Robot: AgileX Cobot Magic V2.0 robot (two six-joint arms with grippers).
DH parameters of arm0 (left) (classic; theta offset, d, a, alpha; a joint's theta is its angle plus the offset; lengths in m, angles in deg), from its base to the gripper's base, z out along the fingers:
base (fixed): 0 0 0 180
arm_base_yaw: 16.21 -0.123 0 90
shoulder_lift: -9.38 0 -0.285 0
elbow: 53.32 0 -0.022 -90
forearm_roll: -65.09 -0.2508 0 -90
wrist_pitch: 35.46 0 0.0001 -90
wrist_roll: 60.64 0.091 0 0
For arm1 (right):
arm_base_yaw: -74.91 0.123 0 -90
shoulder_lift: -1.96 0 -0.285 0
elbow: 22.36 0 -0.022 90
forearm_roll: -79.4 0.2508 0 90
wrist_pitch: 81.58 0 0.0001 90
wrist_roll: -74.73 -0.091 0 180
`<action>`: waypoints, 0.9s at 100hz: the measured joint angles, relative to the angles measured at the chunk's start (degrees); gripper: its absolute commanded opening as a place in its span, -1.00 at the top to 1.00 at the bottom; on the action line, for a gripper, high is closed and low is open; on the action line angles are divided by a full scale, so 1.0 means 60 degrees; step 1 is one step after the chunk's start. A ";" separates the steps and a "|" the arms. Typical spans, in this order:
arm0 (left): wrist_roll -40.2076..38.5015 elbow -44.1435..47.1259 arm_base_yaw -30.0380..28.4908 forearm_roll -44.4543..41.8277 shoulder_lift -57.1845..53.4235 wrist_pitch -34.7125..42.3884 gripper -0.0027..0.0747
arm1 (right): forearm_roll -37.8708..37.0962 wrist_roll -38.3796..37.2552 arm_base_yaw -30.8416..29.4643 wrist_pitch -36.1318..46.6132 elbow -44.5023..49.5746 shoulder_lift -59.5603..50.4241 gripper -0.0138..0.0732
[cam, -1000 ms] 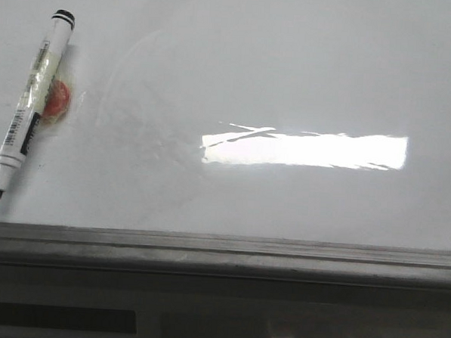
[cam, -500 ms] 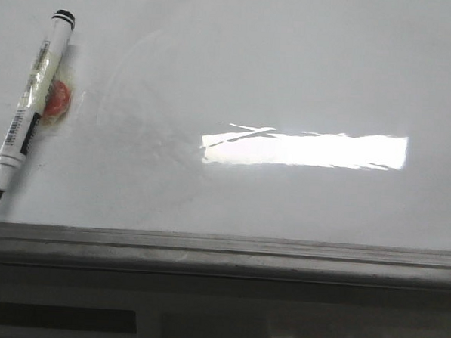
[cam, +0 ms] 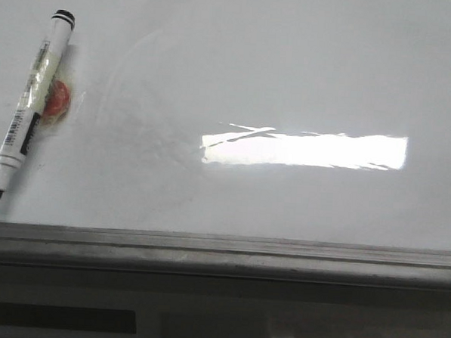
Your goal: Write number 6 on whiteboard
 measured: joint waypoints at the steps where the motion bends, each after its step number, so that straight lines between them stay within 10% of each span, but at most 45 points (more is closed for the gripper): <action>1: 0.0000 0.0000 0.0000 0.0000 0.0000 0.0000 0.98 | 0.0000 0.0000 0.0000 0.0000 0.0000 0.0000 0.83; 90: 0.0000 0.0000 0.0000 0.0136 0.0000 0.1747 0.98 | 0.1366 0.0010 0.0000 0.0905 0.0000 0.0000 0.83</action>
